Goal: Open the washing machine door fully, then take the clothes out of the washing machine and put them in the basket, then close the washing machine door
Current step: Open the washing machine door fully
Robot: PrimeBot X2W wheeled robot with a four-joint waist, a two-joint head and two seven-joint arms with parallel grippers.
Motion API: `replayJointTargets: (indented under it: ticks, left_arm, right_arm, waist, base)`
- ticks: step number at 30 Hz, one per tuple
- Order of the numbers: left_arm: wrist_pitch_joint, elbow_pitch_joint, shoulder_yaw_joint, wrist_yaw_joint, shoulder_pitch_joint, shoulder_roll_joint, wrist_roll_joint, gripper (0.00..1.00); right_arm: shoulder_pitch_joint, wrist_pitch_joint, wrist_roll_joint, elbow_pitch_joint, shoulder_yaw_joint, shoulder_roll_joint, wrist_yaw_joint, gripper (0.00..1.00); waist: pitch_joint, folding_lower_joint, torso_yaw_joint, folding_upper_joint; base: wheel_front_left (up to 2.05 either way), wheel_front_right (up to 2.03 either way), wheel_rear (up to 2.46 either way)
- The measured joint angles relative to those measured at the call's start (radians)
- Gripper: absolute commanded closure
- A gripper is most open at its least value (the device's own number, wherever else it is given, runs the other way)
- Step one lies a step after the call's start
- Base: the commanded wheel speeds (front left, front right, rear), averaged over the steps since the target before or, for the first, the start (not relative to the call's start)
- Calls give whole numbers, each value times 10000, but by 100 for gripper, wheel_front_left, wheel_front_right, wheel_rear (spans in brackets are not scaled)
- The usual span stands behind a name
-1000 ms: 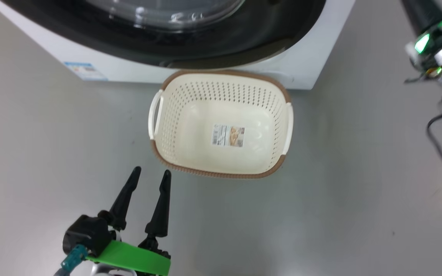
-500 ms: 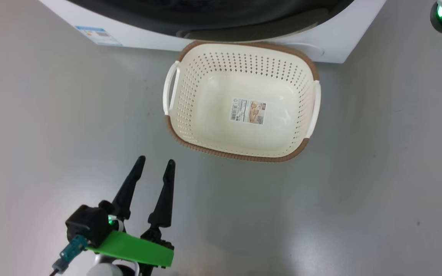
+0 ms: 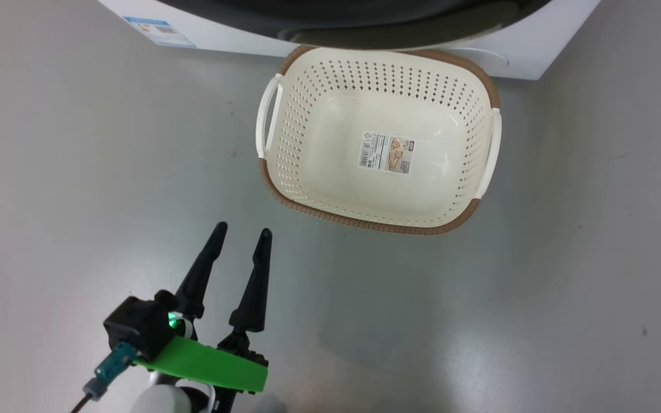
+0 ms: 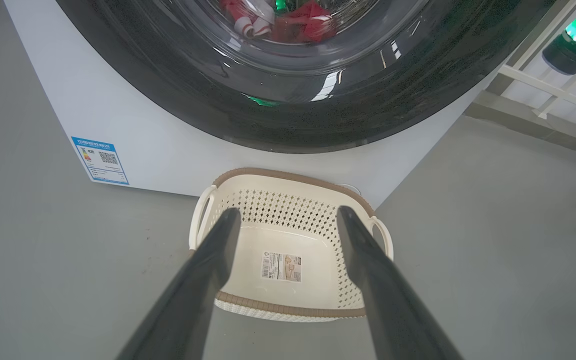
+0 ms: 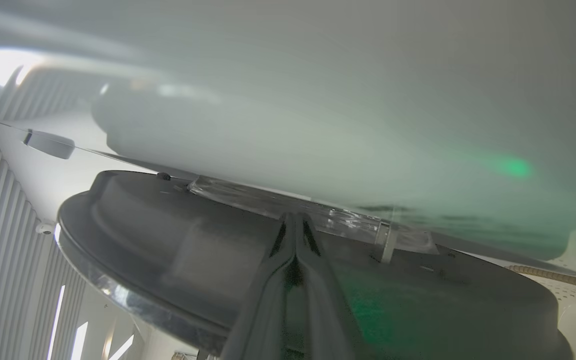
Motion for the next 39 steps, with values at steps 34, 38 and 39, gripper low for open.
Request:
replayJointTargets:
  ticks: [34,38,39]
  left_arm:
    - [0,180,165,0,1201,12,219,0]
    - [0,173,215,0,1201,12,272,0]
    - [0,171,240,0,1204,12,288,0]
  right_arm:
    - [4080,1377,-1216,-1839,339,1336,-48,100]
    - [4386,1590,-1321,-2094,460,1486,-48,100]
    - [4464,1628,-1356,-2157,466,1528,-48,100]
  waist:
    - [-2611,0,-182,0]
    - [-2701,0,-167,0]
    - [-2722,0,-165,0]
  base:
    - [0,0,0]
    - [0,0,0]
    - [0,0,0]
